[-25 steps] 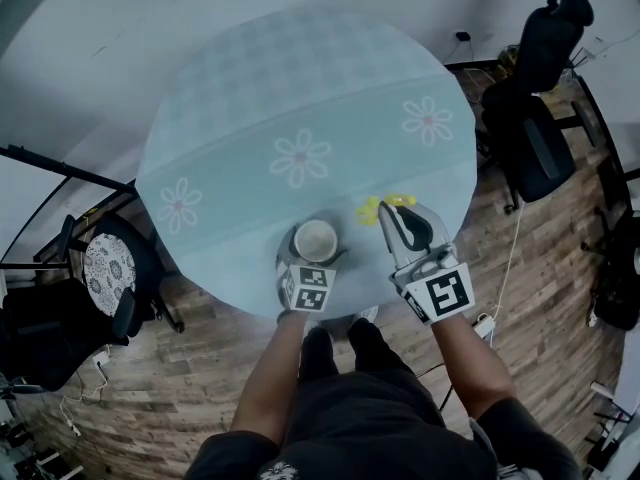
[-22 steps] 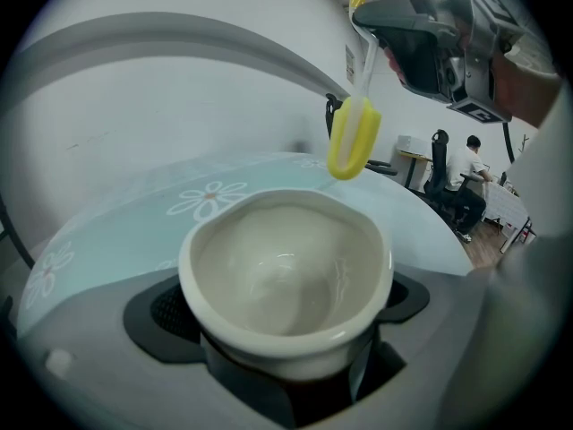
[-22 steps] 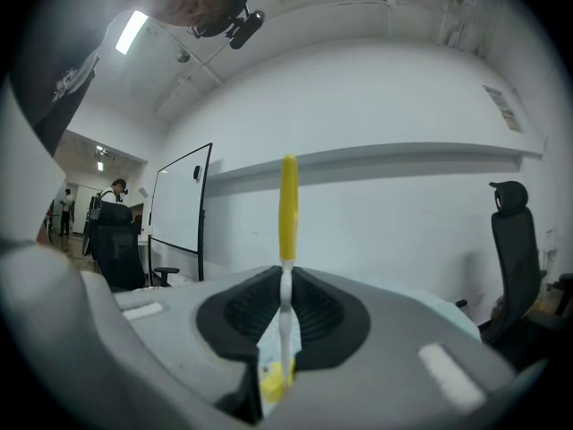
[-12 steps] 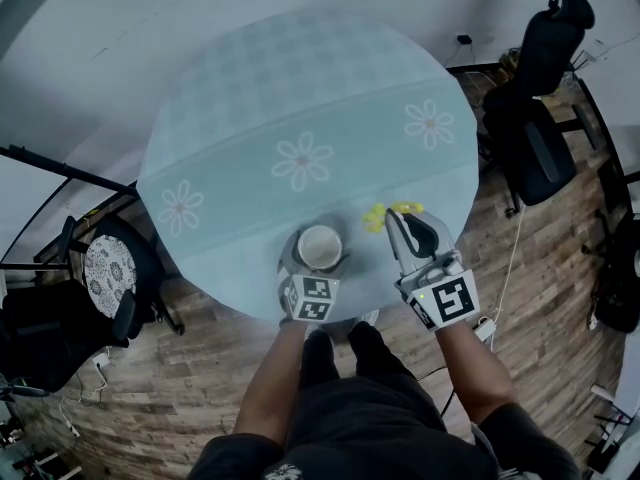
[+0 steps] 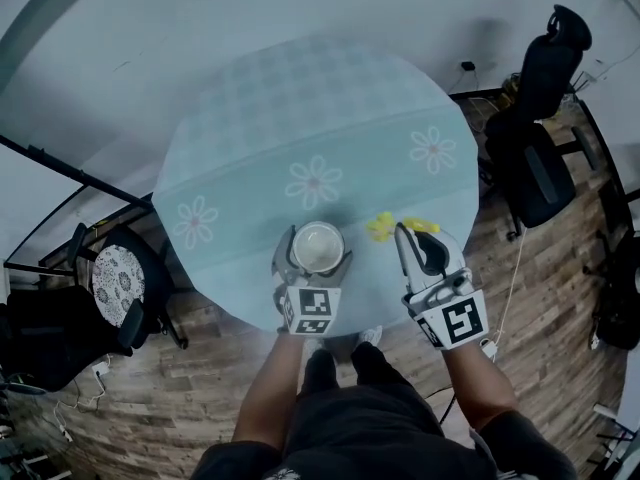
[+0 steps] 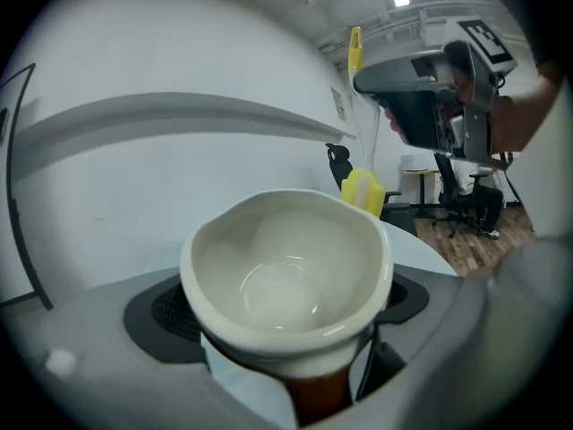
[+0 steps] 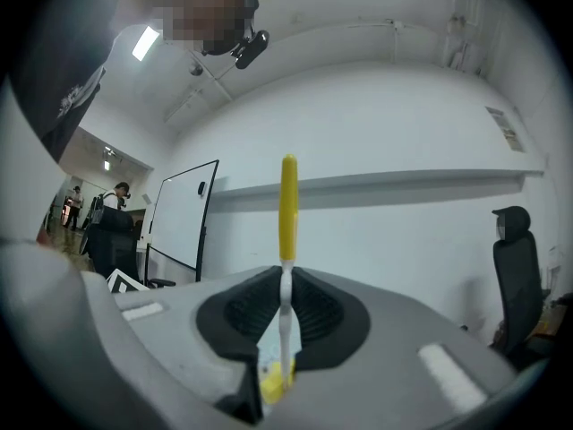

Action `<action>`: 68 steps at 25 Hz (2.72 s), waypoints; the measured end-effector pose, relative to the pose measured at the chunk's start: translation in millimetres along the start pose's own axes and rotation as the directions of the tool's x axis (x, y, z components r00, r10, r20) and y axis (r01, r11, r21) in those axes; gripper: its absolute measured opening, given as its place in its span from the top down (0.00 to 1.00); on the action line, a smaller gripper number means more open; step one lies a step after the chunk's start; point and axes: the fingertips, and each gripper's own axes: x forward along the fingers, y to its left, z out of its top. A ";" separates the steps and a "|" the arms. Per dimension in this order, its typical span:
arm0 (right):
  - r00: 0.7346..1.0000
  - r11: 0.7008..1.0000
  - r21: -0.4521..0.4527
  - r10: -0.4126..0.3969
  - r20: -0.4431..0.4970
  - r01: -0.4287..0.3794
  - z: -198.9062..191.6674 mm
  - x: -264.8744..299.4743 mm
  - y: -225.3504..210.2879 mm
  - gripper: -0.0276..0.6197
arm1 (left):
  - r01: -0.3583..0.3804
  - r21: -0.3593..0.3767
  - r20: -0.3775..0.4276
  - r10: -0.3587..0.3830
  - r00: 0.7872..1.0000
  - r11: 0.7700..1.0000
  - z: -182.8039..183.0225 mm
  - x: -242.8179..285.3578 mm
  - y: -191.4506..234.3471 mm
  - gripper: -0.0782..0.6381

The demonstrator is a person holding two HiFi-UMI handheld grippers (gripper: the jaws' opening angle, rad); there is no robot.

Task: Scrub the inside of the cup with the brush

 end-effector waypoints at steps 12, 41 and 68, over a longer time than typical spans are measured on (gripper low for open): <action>0.939 0.988 -0.123 0.128 0.320 -0.093 191.3 -33.9 83.1 0.90 | -0.142 0.139 0.168 0.118 0.979 0.980 109.6 -64.7 59.8 0.11; 0.847 0.911 -0.214 0.408 0.341 -0.353 234.0 -40.3 187.8 0.90 | -0.165 0.224 0.273 0.101 0.957 0.961 160.7 -127.0 55.9 0.12; 0.852 0.912 -0.180 0.409 0.328 -0.369 230.1 -7.8 198.1 0.90 | -0.172 0.249 0.300 0.093 0.949 0.953 170.1 -139.7 62.9 0.12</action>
